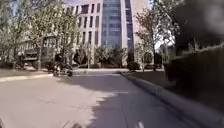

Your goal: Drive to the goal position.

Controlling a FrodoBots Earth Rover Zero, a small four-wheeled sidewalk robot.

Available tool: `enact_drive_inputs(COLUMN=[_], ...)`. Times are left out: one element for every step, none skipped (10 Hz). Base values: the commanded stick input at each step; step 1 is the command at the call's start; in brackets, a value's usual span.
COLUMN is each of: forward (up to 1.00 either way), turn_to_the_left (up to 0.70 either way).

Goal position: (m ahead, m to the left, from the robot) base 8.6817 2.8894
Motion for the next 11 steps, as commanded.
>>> enact_drive_inputs(forward=[0.7, 0.7, 0.7, 0.7, 0.7, 0.7, 0.7, 0.7, 0.7, 0.7, 0.7], turn_to_the_left=[0.0, 0.0, 0.0, 0.0, 0.0, 0.0, 0.0, 0.0, 0.0, 0.0, 0.0])
